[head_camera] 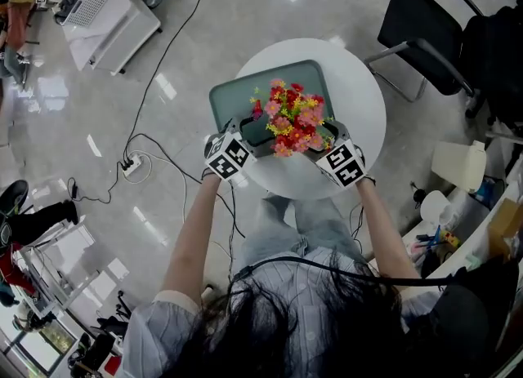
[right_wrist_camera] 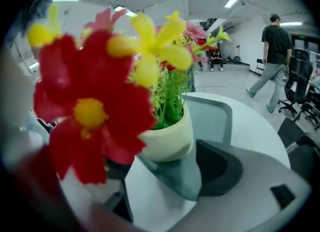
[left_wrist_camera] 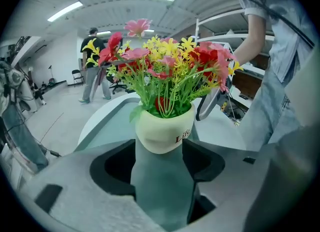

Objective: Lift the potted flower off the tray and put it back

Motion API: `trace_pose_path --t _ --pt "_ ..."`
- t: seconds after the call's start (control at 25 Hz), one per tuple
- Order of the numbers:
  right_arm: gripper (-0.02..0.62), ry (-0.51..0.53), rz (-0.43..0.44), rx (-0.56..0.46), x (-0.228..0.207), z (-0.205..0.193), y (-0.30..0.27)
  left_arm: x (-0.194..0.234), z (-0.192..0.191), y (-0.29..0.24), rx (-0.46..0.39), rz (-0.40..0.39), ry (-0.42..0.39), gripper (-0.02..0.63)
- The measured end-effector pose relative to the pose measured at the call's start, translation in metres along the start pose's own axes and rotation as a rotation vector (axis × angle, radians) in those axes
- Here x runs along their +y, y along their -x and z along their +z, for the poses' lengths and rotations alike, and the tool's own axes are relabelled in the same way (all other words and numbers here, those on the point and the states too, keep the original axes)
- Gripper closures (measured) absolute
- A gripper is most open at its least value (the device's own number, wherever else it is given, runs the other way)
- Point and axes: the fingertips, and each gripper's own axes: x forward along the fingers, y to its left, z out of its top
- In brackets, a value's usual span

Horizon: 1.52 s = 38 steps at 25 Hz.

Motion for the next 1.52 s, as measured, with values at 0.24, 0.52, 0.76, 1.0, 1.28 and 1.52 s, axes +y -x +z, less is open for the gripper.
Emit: trace_pose_path --t 0.24,0.52,0.76,1.0,1.28,1.52 --pt "0.209 0.022 0.055 0.027 -0.002 0.002 -0.012 0.002 0.007 -0.012 0.041 -0.095 -0.116 0.308" --pt "0.206 0.038 0.070 0.006 0.003 0.008 -0.019 -0.001 0.006 -0.023 0.060 -0.124 -0.136 0.305" --pt "0.206 0.033 0.061 -0.003 0.002 0.006 -0.019 -0.003 0.005 -0.024 0.088 -0.099 -0.121 0.305" --pt "0.206 0.031 0.062 -0.027 0.004 0.016 -0.010 -0.004 0.015 -0.014 0.068 -0.058 -0.117 0.305" --pt "0.206 0.057 0.039 -0.056 0.010 0.035 0.006 -0.005 0.033 0.007 0.038 -0.013 -0.161 0.305" --pt "0.206 0.085 0.016 -0.065 0.024 0.050 0.029 -0.017 0.051 0.031 0.017 0.015 -0.199 0.305"
